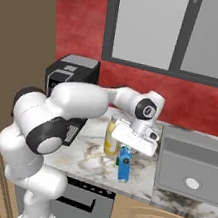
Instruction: Move the drinks to the dining counter.
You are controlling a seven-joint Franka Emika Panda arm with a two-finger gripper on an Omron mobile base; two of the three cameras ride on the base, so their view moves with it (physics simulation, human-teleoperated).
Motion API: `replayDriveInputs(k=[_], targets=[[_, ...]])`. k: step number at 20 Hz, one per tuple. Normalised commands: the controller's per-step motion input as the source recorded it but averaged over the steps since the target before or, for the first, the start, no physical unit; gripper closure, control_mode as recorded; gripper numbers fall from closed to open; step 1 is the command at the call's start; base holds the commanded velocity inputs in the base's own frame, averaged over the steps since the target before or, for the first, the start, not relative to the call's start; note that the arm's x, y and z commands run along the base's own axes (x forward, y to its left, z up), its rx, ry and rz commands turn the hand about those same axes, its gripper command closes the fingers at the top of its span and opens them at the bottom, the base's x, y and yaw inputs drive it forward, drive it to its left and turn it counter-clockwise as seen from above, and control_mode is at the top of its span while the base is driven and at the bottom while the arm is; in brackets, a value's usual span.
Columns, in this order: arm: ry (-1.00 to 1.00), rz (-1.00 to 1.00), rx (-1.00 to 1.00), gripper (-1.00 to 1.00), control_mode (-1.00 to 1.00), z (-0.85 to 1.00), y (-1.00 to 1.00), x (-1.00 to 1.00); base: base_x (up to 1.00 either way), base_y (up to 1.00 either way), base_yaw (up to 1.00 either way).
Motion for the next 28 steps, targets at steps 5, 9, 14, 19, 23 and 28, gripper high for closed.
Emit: replayDriveInputs(k=[5, 9, 14, 19, 23, 28], targets=[[-0.08, 0.0, 0.0, 1.0, -1.0, 0.69, 0.0, -0.46, 0.0, 0.0, 0.0], [-0.07, 0.0, 0.0, 1.0, -1.0, 0.73, 0.0, -0.39, 0.0, 0.0, 0.0], [-0.07, 0.0, -0.01, 1.0, -1.0, 0.65, 0.06, -0.49, 0.0, 0.0, 0.0], [-0.06, 0.0, -0.02, 1.0, -1.0, 0.42, 0.25, -0.4, 0.0, 0.0, 0.0], [-0.07, 0.0, -0.02, 1.0, -1.0, 0.2, 0.48, -0.24, 0.0, 0.0, 0.0], [-0.07, 0.0, -0.01, 1.0, -1.0, 0.12, 0.55, -0.12, 0.0, 0.0, 0.0]])
